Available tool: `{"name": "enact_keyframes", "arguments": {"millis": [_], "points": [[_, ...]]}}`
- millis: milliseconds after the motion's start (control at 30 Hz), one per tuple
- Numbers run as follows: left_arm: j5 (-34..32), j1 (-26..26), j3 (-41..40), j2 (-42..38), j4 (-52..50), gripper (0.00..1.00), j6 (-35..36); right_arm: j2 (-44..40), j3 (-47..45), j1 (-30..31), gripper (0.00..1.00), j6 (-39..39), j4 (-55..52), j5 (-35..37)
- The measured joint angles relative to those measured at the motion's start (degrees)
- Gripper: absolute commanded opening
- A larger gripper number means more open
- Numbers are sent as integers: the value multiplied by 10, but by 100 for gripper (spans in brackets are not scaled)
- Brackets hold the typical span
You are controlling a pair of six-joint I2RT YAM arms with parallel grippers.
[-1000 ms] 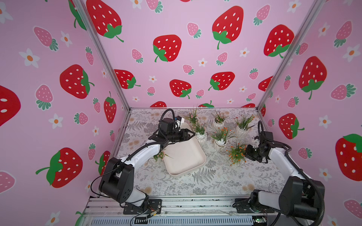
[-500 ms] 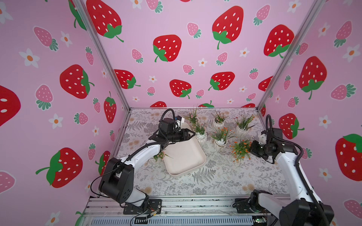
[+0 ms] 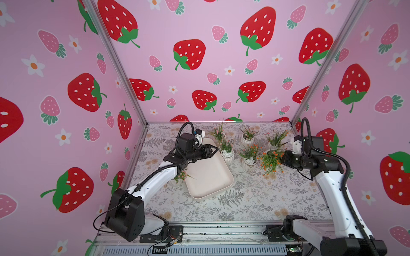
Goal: Put the potted gypsophila into the storage box
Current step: Place the baby's breath potted plant at the storage box.
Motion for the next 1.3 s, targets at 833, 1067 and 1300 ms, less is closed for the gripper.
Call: {"name": "enact_keyframes", "arguments": {"millis": [833,1067,1300], "points": [[-65,130,-52,-154,-154,51,-18,341,306,282,0,-49,64,-8],[-34,177,-52,-154,-215,51,-12,448,417,331,0,-58,64,-17],[-18,232,-52,-164,-284,52,11,548,523,351,0,-53,56,-18]]}}
